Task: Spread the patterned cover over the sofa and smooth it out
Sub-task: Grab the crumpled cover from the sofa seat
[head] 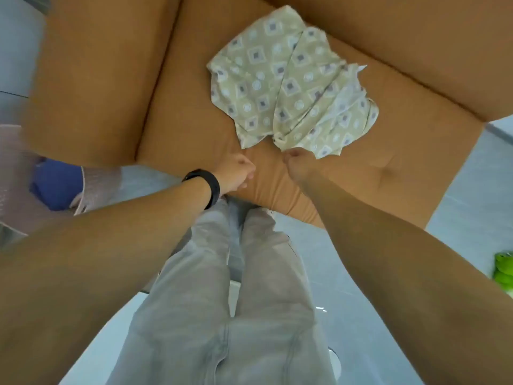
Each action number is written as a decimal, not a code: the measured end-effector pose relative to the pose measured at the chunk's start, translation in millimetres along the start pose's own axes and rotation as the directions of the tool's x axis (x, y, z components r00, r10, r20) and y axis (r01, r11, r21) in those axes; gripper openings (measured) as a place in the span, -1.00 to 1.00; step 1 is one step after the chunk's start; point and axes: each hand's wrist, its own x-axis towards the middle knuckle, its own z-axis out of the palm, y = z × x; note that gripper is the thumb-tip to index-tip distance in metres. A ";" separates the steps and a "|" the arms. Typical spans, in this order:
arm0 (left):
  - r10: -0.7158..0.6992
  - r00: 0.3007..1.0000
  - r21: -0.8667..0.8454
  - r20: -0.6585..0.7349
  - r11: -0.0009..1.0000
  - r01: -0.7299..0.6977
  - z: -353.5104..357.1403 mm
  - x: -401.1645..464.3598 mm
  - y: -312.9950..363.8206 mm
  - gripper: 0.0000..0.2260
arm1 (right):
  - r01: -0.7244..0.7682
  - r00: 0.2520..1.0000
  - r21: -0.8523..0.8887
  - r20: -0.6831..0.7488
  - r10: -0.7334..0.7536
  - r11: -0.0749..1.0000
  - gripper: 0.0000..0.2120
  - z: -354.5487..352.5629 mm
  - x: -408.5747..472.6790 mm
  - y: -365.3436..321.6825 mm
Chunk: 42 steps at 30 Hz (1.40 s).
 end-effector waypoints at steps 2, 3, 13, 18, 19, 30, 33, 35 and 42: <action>-0.027 1.000 0.019 -0.010 0.999 0.027 3.2 12.6 -10.1 -0.78 | 0.011 0.999 0.033 -0.040 -0.010 0.999 -0.71 -1.9 15.3 -5.7; -0.045 0.999 0.032 0.000 0.998 0.045 5.3 17.2 -17.4 -0.78 | 0.000 0.998 0.047 -0.061 0.003 0.999 -0.67 -3.8 23.9 -6.0; -0.067 0.998 0.038 -0.015 0.997 0.067 -5.1 20.0 -59.6 -0.81 | -0.280 0.959 0.356 0.064 0.276 0.891 -0.70 -16.6 60.3 -32.3; -0.005 0.995 0.020 -0.096 1.000 0.006 -16.7 2.9 -29.3 -0.81 | -0.087 0.995 0.543 0.014 0.094 0.835 -0.86 -21.0 18.9 -56.5; 0.018 0.995 0.013 -0.102 1.000 -0.016 -16.8 -4.8 -21.3 -0.81 | -0.036 0.999 0.573 -0.009 0.050 0.819 -0.86 -26.4 2.6 -60.2; 0.284 0.959 0.221 0.024 0.934 -0.282 -21.4 -105.0 58.0 -0.76 | 0.241 0.956 0.409 -0.255 -0.144 0.880 -0.70 -72.0 -130.0 -66.7; 0.315 0.949 0.250 0.031 0.916 -0.313 -12.4 -102.9 62.8 -0.78 | 0.194 0.968 0.353 -0.220 -0.120 0.915 -0.72 -61.5 -121.1 -44.3; 0.315 0.949 0.255 0.013 0.917 -0.308 -5.0 -100.3 54.6 -0.80 | 0.141 0.978 0.311 -0.193 -0.083 0.940 -0.77 -53.4 -106.9 -29.1; 0.234 0.964 0.167 -0.129 0.963 -0.212 7.2 -31.4 5.6 -0.84 | 0.106 0.971 -0.277 -0.177 -0.159 0.955 -0.58 -33.0 -11.6 -4.4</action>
